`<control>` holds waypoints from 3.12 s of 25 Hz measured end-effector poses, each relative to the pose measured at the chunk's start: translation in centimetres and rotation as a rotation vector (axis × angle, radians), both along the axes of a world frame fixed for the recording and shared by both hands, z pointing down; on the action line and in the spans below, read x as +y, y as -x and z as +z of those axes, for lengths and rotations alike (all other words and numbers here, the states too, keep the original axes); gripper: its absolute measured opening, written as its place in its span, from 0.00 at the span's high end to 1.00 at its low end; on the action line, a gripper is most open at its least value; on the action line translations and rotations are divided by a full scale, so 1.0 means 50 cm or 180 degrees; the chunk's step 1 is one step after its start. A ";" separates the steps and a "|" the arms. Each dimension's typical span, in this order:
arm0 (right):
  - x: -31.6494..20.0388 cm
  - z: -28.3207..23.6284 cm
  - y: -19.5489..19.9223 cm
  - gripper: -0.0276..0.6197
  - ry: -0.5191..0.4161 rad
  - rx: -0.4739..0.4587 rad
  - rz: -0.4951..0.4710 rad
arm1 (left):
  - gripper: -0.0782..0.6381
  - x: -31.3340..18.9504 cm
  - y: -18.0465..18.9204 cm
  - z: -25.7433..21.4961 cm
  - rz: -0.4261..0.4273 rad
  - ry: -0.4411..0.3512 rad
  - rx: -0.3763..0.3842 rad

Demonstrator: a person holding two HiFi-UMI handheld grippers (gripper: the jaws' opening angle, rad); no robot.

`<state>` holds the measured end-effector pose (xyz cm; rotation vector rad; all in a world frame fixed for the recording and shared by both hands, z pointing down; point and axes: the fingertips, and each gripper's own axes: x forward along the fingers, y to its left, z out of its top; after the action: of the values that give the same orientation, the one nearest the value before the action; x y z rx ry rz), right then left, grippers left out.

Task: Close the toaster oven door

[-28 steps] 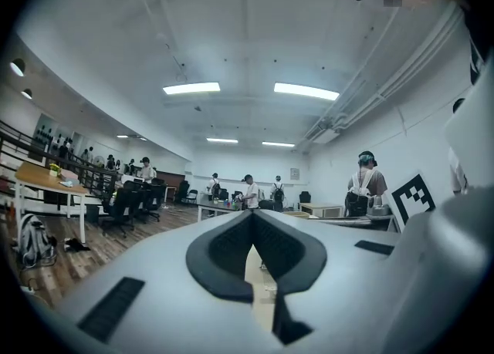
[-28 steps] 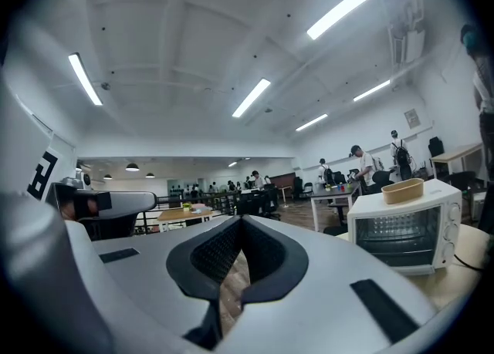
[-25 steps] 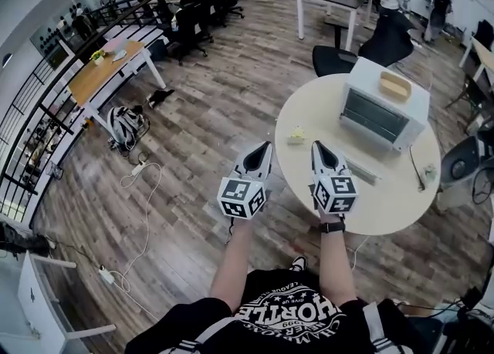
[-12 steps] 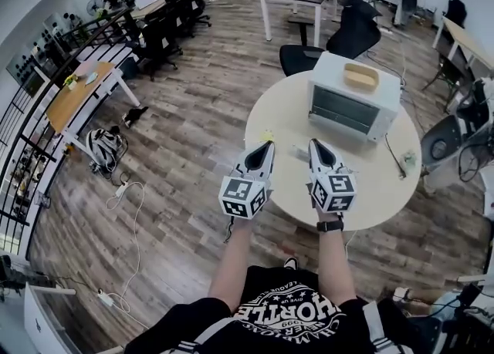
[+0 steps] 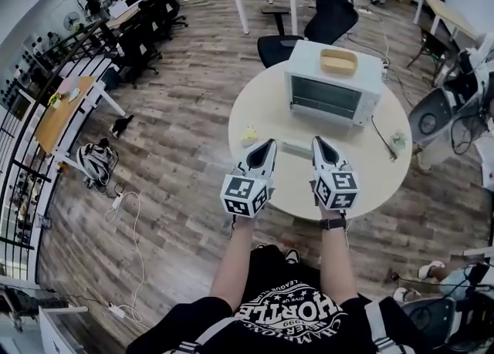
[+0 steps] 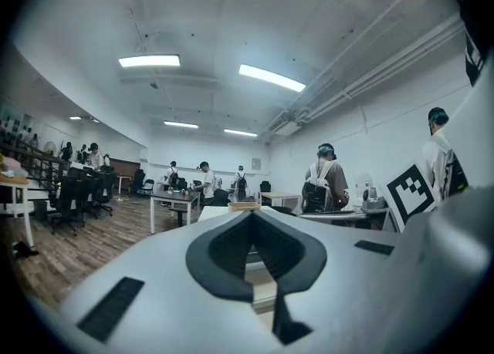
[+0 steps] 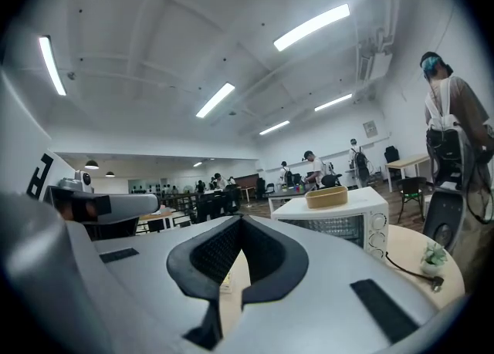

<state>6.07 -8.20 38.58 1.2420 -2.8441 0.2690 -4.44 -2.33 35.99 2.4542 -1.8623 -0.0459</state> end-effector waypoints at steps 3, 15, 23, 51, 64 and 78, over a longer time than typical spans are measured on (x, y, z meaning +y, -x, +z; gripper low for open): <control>0.001 0.016 -0.007 0.93 0.0027 0.0048 0.0057 | 0.87 -0.016 -0.007 0.014 0.0067 0.0021 0.0013; -0.090 0.043 -0.047 0.93 0.0081 0.0245 0.0474 | 0.87 -0.144 -0.024 0.050 0.0349 0.0023 -0.0051; -0.147 0.048 -0.030 0.93 0.0114 0.0408 0.0655 | 0.86 -0.211 0.010 0.062 0.0523 0.0044 0.0054; -0.202 0.280 0.013 0.91 0.0597 0.0872 0.0821 | 0.81 -0.310 0.048 0.294 0.0866 0.0620 0.0181; -0.229 0.412 -0.048 0.88 0.0951 0.0943 0.0811 | 0.77 -0.336 0.034 0.432 0.0780 0.1076 0.0111; -0.229 0.526 -0.153 0.84 0.1376 0.0824 0.1063 | 0.72 -0.347 0.042 0.556 0.0679 0.1518 0.0126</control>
<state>13.70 -19.64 64.90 1.5068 -2.1973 0.6378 -6.52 -19.69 63.77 2.2703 -1.3824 0.3182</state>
